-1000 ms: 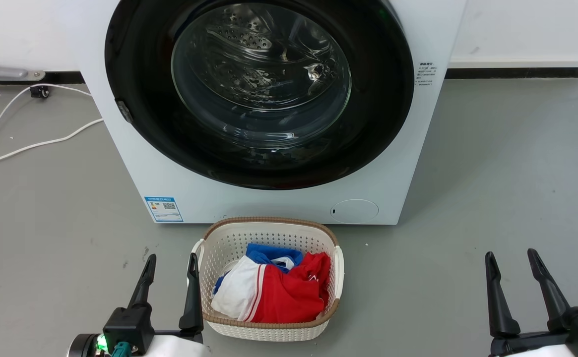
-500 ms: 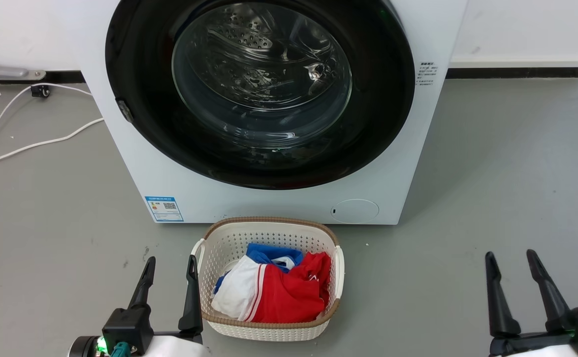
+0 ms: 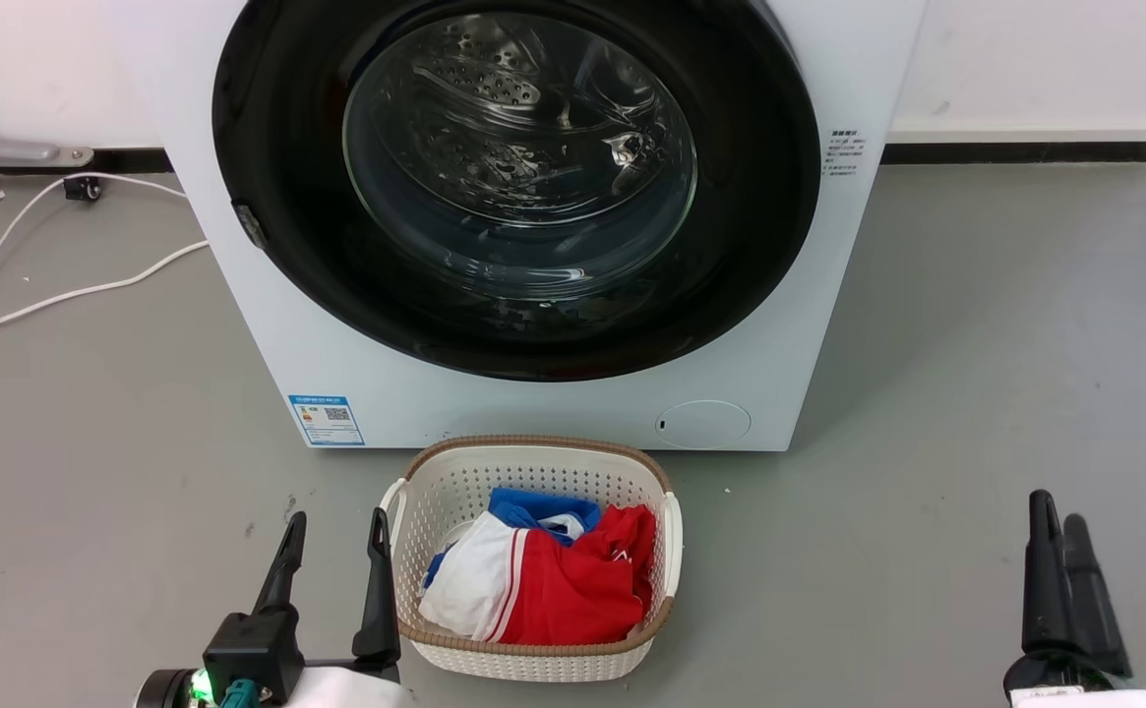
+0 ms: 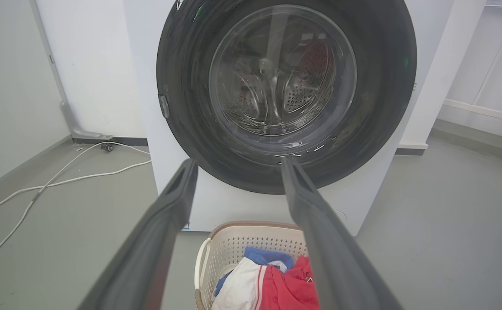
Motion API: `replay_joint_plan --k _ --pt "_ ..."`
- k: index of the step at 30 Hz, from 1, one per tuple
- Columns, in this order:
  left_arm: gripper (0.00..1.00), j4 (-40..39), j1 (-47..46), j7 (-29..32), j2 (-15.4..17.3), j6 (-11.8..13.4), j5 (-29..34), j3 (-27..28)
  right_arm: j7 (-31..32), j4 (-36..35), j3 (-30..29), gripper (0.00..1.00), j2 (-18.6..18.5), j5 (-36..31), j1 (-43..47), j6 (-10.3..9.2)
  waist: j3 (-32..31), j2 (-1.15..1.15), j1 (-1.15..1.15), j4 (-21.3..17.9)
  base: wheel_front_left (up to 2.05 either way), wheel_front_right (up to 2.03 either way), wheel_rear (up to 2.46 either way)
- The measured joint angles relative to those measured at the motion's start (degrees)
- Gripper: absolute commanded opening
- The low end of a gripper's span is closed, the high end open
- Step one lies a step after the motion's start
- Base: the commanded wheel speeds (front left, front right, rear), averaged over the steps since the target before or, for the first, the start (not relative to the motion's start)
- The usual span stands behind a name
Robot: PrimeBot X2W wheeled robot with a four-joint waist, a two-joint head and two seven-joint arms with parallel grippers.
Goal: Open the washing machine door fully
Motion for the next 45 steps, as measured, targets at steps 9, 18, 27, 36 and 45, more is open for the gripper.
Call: replay_joint_plan --k 9,18,27,36,45 --pt "1.0 0.4 0.0 0.0 0.0 0.0 0.0 0.0 0.0 0.6 3.8 1.0 0.0 21.2 0.0 0.0 -0.1 0.0 0.0 0.0 0.0 0.0 0.0" --pt "1.0 0.6 0.3 0.0 0.0 0.0 -0.1 0.2 2.1 -1.2 7.8 1.0 -1.6 41.9 0.8 0.0 -0.3 0.0 0.0 -0.1 0.0 0.0 0.0" --pt "1.0 0.9 0.4 0.0 0.0 0.0 -0.3 0.1 12.1 -2.3 4.0 1.0 -1.9 52.9 2.1 0.0 -0.3 0.0 0.0 -0.1 0.0 0.0 0.0" --pt "1.0 1.2 0.4 0.0 0.0 0.0 -0.3 0.1 19.1 -1.2 1.2 0.0 -0.6 55.5 2.8 0.0 -0.4 0.0 0.0 0.0 0.0 0.0 0.0" --pt "1.0 1.1 0.6 0.0 0.0 0.1 -0.3 0.1 20.2 -0.7 -0.2 0.0 -0.2 54.7 2.8 -0.01 -0.3 0.0 0.0 0.0 0.0 0.0 0.0"
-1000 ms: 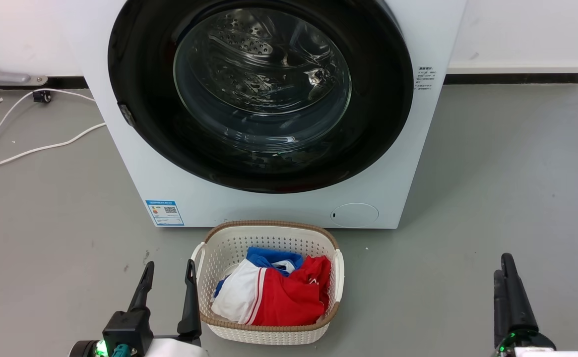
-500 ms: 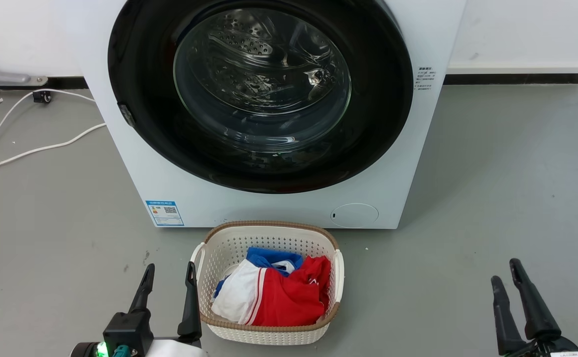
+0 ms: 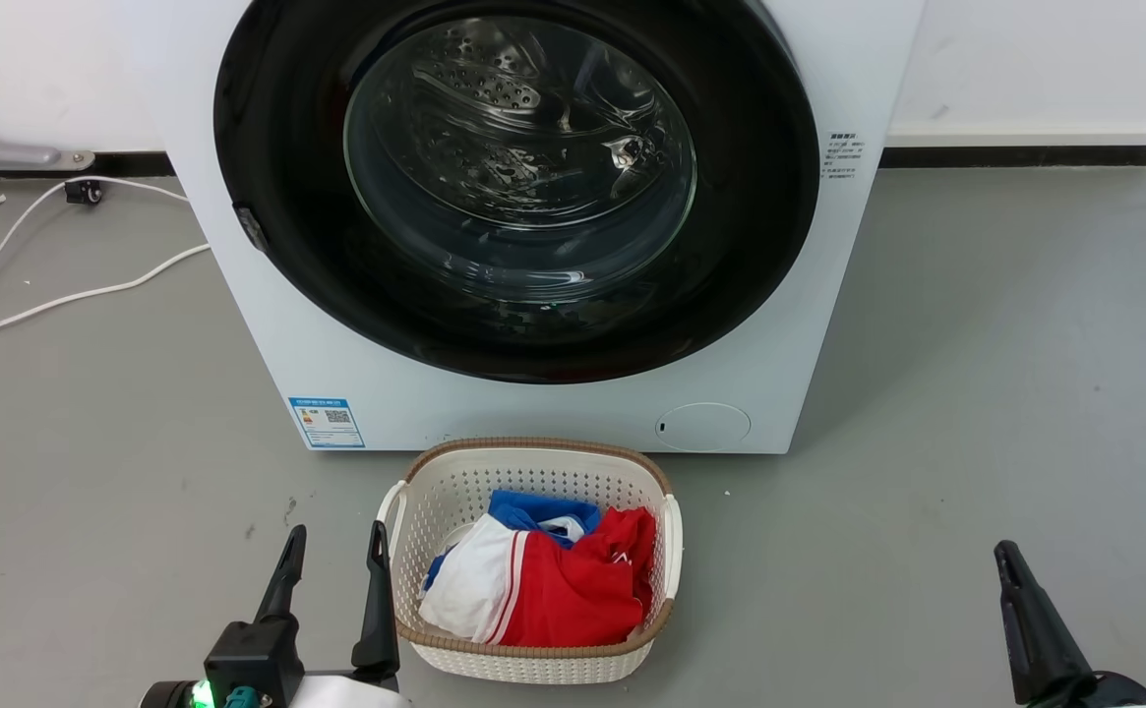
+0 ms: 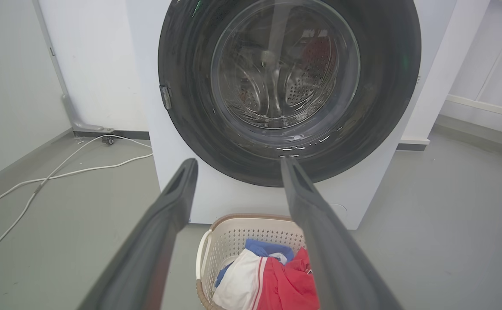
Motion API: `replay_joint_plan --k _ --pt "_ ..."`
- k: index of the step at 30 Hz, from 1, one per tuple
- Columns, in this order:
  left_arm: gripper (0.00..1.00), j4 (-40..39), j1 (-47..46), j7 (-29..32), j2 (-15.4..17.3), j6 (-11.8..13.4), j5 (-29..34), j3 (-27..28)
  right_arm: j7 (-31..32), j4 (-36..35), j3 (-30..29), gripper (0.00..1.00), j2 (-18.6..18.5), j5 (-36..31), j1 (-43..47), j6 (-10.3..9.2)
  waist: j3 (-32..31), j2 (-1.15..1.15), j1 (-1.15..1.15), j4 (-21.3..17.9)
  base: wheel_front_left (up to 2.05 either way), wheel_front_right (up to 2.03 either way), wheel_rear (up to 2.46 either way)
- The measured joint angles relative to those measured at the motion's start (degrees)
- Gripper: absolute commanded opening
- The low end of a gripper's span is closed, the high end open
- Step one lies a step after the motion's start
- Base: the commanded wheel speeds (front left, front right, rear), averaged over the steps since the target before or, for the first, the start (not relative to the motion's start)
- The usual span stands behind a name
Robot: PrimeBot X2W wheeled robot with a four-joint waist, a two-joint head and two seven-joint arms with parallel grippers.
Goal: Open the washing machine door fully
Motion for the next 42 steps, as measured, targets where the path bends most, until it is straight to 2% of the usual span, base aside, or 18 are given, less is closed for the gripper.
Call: replay_joint_plan --k 8,15,19,29,42 --pt "1.0 -0.5 0.0 0.0 0.0 0.2 0.4 0.0 -0.1 1.7 -3.1 0.0 0.1 0.5 -3.2 0.01 0.9 0.0 0.0 0.0 0.0 0.0 0.0" --pt "1.0 -1.1 -0.6 0.0 0.0 0.3 0.8 -0.1 1.8 5.1 -8.9 0.0 0.1 -0.3 -10.6 0.0 2.8 0.0 0.0 0.4 0.0 0.0 0.0" --pt "1.0 -2.0 -2.0 0.0 0.0 0.5 0.9 -0.3 3.6 7.5 -12.3 0.0 -1.2 -0.8 -16.6 0.0 5.1 0.0 0.0 0.7 0.0 0.0 0.0" --pt "1.0 -4.2 -7.4 0.0 0.0 0.7 1.9 -0.5 7.6 14.0 -16.8 0.0 -7.8 -3.3 -33.1 0.0 12.4 0.0 0.01 1.4 0.0 0.0 0.0" --pt "1.0 -8.2 -13.7 0.0 0.0 2.1 3.9 -1.0 12.0 24.4 -14.2 0.0 -17.1 -7.6 -55.2 0.0 22.5 0.0 0.02 3.3 0.0 0.0 0.0"
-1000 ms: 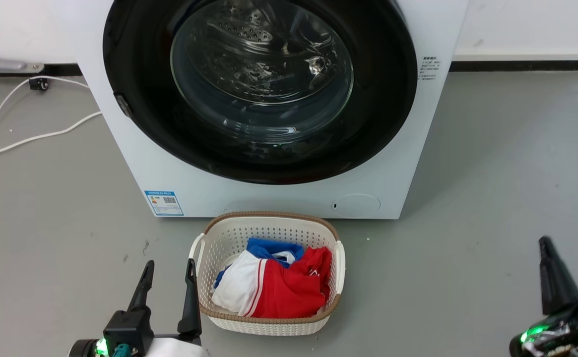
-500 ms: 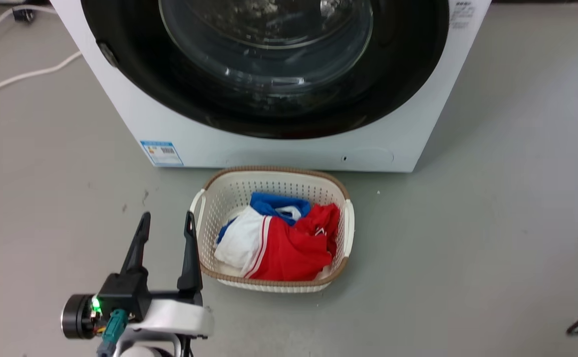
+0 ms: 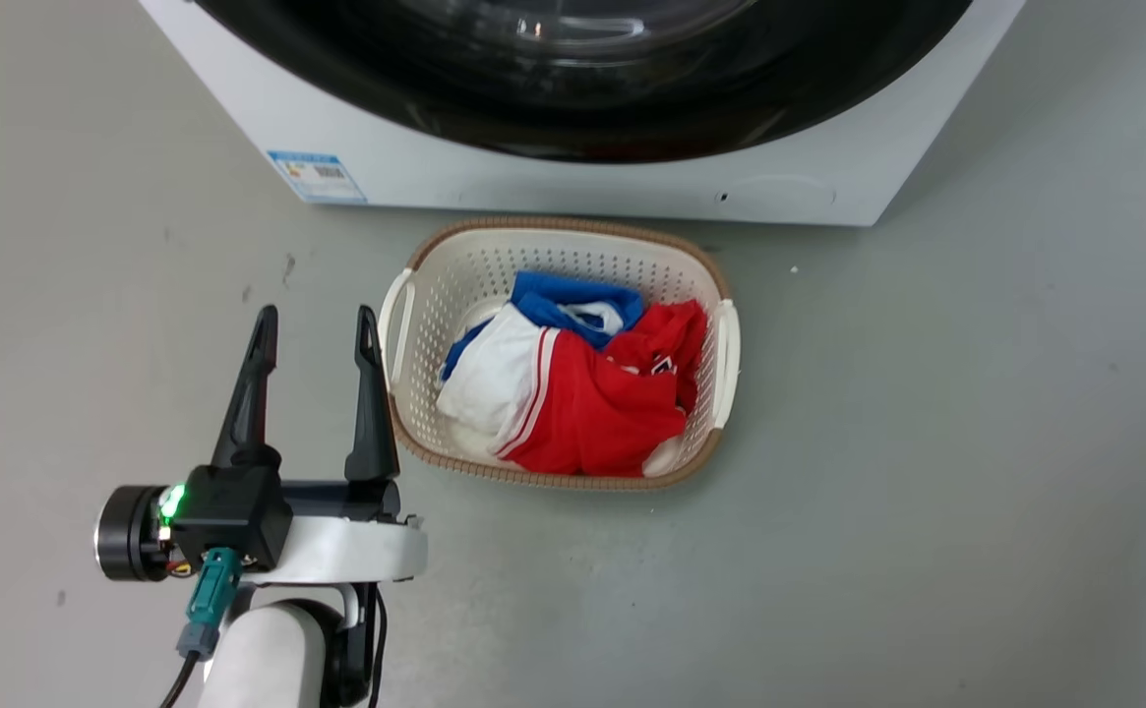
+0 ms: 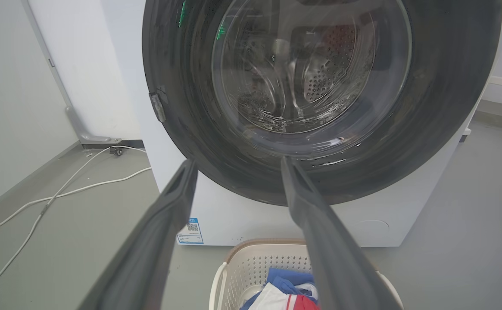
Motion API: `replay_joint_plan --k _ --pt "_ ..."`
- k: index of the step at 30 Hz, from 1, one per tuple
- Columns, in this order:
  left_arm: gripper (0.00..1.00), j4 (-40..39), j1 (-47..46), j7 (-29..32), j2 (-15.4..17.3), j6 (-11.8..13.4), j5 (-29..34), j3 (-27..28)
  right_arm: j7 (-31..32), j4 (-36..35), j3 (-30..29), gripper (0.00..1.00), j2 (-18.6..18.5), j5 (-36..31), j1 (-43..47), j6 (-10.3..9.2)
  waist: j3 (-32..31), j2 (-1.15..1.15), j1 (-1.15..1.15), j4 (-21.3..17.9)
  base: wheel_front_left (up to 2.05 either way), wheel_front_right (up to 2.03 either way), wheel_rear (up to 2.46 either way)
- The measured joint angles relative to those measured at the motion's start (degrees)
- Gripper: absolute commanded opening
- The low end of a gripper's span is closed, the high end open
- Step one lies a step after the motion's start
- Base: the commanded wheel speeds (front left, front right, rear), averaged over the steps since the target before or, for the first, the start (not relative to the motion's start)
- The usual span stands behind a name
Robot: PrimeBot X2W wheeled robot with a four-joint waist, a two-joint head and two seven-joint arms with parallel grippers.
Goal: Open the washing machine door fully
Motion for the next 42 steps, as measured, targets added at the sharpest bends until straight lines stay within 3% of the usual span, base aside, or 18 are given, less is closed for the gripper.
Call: replay_joint_plan --k 10,23,35,42 --pt "1.0 -2.5 -2.9 0.0 0.0 1.2 0.0 -0.9 5.4 7.1 7.7 0.0 -3.6 -4.8 -12.2 0.0 6.1 0.0 0.0 2.4 0.0 0.0 0.0" --pt "1.0 -2.8 -5.2 0.0 0.0 2.6 -1.8 -3.3 9.8 12.9 14.5 0.0 -4.0 -10.2 -23.4 0.0 11.2 0.0 -0.01 5.7 0.0 0.0 0.0" --pt "1.0 -2.6 -6.1 0.0 0.0 3.5 -2.8 -4.6 14.2 13.9 18.1 0.0 -5.3 -13.2 -25.8 0.0 12.7 0.0 -0.01 7.7 0.0 0.0 0.0" --pt "1.0 -1.8 -6.0 0.0 0.0 3.9 -2.9 -4.6 17.4 10.6 18.8 0.0 -5.7 -12.1 -21.6 -0.09 11.3 0.0 -0.01 7.3 0.0 0.0 0.0"
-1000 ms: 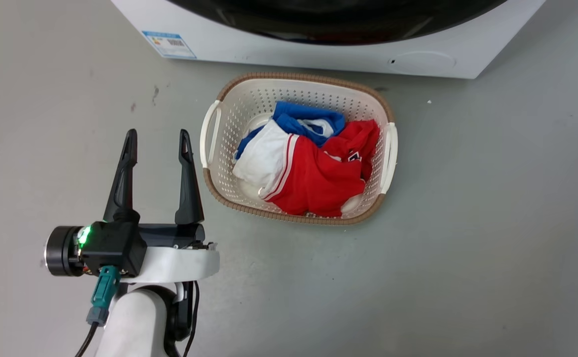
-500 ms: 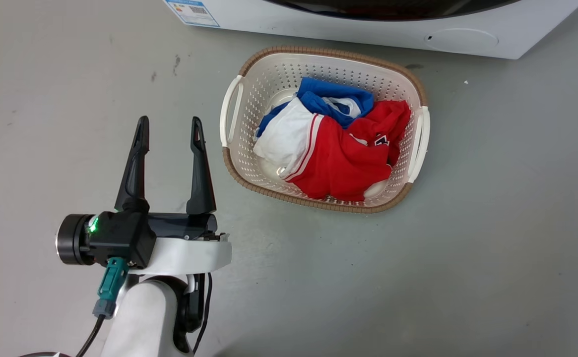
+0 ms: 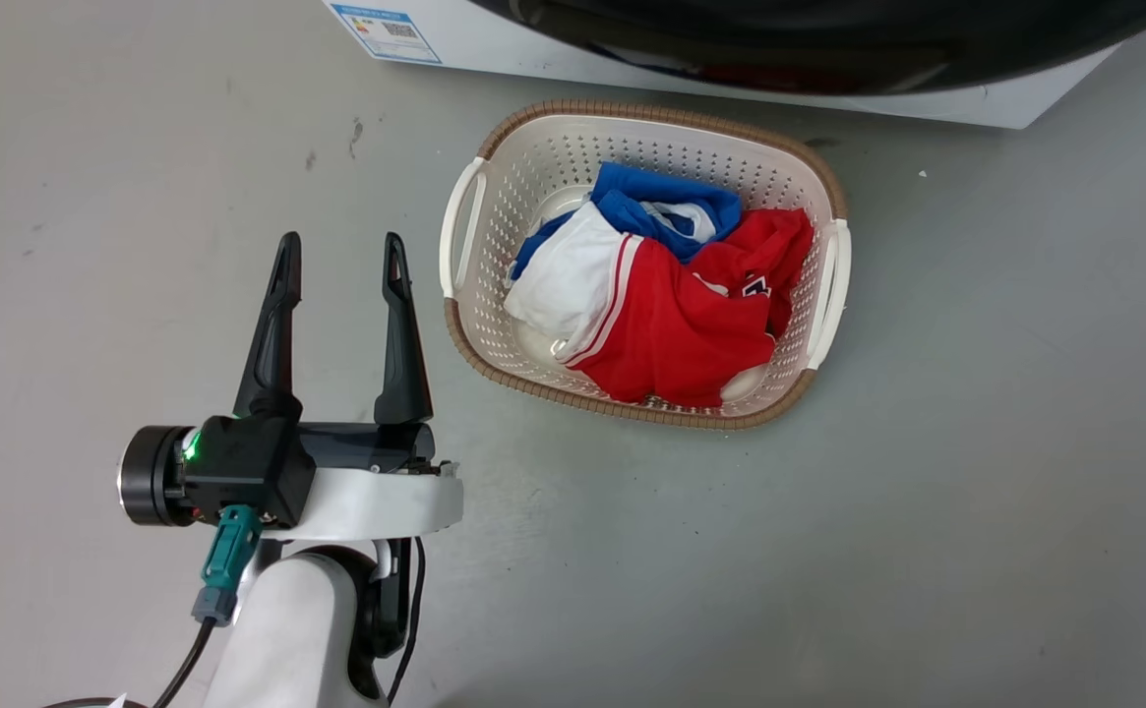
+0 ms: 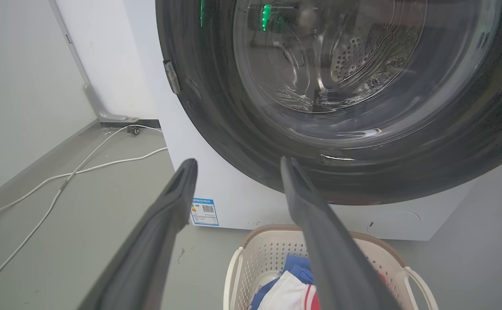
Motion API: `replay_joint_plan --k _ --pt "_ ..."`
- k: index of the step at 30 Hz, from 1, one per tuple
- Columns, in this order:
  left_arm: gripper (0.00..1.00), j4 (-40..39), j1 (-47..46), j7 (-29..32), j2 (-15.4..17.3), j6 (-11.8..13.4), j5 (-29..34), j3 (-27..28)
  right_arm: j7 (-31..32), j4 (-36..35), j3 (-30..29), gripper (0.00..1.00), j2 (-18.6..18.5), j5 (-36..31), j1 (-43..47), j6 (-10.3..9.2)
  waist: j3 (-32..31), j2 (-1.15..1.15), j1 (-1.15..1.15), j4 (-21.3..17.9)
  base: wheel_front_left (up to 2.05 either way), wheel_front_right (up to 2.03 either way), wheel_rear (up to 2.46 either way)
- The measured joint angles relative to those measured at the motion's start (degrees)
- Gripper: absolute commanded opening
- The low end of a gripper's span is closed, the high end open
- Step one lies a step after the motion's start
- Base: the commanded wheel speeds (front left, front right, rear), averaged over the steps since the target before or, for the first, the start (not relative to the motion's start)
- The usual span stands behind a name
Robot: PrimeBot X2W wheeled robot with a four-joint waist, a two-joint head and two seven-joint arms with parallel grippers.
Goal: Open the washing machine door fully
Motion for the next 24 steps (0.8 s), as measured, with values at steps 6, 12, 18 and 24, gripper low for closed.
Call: replay_joint_plan --k 6,12,18,24 --pt "1.0 0.4 0.1 0.0 0.0 -0.1 0.4 0.6 2.2 -4.1 1.0 0.0 1.5 1.9 6.0 0.01 -1.3 0.0 0.0 -1.0 0.0 0.0 0.0" --pt "1.0 0.8 0.9 0.0 0.0 -0.5 0.9 1.2 3.0 -9.8 1.4 0.0 3.0 4.3 12.1 0.01 -3.0 0.0 0.0 -2.0 0.0 0.0 0.0" --pt "1.0 1.2 2.0 0.0 0.0 -0.9 1.4 2.0 3.4 -16.0 2.0 0.0 3.9 5.6 19.1 0.01 -5.1 0.0 0.0 -2.9 0.0 0.0 0.0" --pt "1.0 1.5 2.7 0.0 0.0 -1.4 1.8 2.4 3.3 -20.4 2.7 0.0 4.7 6.6 24.3 0.01 -6.7 0.0 0.0 -3.7 0.0 0.0 0.0"
